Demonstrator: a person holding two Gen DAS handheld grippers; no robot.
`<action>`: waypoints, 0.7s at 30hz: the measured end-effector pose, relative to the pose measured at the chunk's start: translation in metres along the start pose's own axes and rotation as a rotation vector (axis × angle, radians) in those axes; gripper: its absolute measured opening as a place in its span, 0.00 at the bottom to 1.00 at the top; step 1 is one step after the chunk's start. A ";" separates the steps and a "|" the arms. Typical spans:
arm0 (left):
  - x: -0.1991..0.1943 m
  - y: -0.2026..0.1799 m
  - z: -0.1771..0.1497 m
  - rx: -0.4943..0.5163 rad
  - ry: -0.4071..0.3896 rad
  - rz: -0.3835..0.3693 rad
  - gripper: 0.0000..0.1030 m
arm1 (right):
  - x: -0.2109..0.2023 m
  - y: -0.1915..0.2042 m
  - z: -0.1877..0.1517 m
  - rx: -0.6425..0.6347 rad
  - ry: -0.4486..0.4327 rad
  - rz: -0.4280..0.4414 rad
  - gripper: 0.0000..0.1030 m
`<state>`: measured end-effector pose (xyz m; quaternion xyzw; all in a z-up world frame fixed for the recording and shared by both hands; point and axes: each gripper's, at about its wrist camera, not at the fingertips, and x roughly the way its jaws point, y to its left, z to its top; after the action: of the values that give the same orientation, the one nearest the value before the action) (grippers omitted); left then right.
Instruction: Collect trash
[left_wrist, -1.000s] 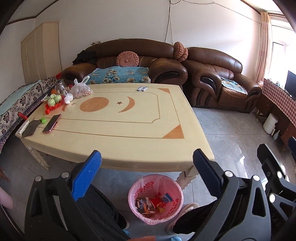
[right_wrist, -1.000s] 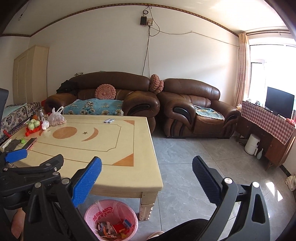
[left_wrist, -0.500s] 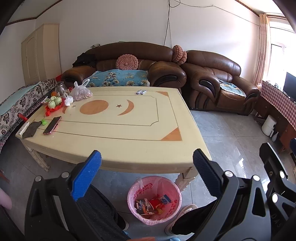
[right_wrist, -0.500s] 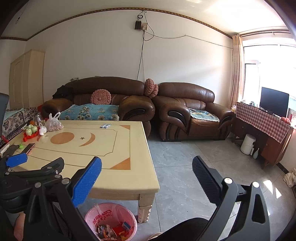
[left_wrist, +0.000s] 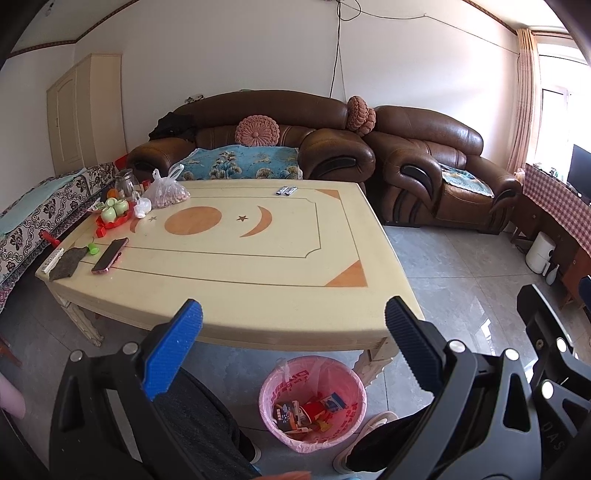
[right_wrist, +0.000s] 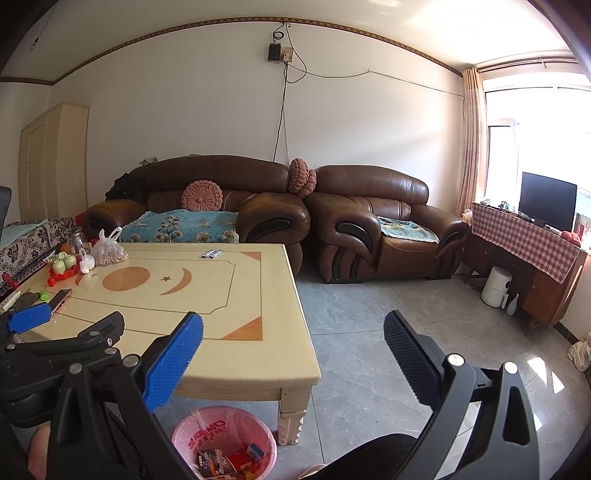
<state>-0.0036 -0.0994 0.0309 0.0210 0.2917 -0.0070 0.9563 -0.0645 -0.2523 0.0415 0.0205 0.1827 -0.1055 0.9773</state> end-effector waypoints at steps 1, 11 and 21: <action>-0.001 0.000 0.000 -0.001 0.001 -0.002 0.94 | 0.000 0.000 0.000 0.002 0.001 0.002 0.93; -0.004 0.003 0.002 -0.003 -0.012 -0.002 0.94 | -0.003 0.002 -0.001 -0.002 -0.011 0.004 0.93; -0.007 0.003 0.003 -0.003 -0.019 0.000 0.94 | -0.006 0.005 0.000 -0.003 -0.020 0.009 0.93</action>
<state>-0.0079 -0.0967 0.0374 0.0193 0.2824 -0.0066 0.9591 -0.0693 -0.2459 0.0434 0.0190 0.1728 -0.1011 0.9796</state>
